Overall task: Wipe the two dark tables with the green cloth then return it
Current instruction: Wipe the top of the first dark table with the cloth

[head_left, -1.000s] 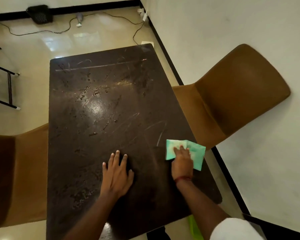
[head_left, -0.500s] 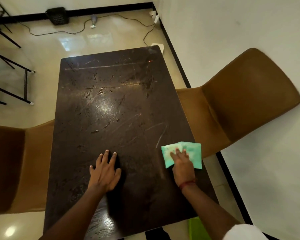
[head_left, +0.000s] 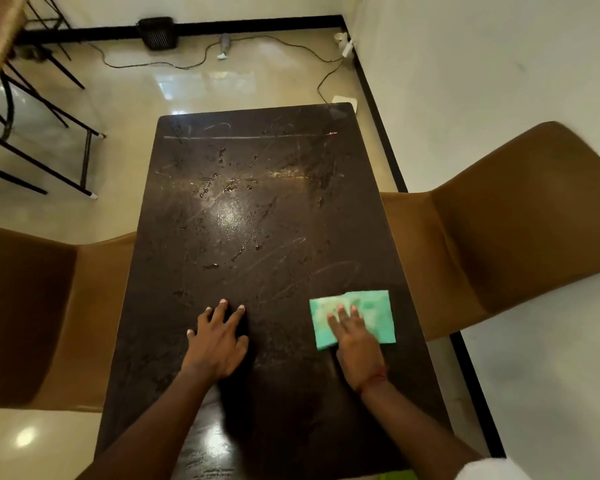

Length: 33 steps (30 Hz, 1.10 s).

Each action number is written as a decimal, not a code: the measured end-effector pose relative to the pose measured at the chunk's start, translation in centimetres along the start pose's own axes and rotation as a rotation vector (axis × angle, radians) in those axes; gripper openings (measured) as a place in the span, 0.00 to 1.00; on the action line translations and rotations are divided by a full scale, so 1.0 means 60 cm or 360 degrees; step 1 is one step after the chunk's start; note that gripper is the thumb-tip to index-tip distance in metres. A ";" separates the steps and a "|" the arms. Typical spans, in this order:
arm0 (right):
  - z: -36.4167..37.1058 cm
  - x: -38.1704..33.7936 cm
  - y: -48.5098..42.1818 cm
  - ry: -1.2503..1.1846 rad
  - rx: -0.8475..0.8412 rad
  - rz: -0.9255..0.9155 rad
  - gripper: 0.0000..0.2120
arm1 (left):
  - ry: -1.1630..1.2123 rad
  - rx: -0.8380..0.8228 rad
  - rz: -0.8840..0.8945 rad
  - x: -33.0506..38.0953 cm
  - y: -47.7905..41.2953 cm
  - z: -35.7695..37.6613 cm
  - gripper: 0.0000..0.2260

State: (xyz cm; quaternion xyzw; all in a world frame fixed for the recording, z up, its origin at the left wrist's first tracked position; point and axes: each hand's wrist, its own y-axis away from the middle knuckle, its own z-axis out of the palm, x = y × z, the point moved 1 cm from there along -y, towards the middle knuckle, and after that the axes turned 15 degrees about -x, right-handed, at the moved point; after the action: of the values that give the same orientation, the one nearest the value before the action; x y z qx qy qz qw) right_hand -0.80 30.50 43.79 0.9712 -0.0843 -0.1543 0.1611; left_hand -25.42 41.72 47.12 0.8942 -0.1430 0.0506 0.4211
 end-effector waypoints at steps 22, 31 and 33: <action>-0.086 0.092 -0.114 -0.0257 0.0052 0.0508 0.20 | -0.0067 -0.0351 0.0036 -0.017 -0.013 -0.023 0.39; -0.105 0.174 -0.093 0.0310 0.0022 -0.0444 0.26 | -0.0082 -0.0339 0.0056 -0.023 -0.012 -0.020 0.40; -0.114 0.160 -0.124 -0.0097 0.0053 0.0137 0.24 | -0.0071 -0.0319 0.0025 -0.017 -0.012 -0.009 0.41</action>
State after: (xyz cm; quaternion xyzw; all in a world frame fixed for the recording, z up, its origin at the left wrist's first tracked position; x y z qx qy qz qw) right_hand 11.29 37.38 44.82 0.9641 -0.1334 -0.1752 0.1487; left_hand -26.18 42.78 46.74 0.8474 -0.1637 0.0193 0.5047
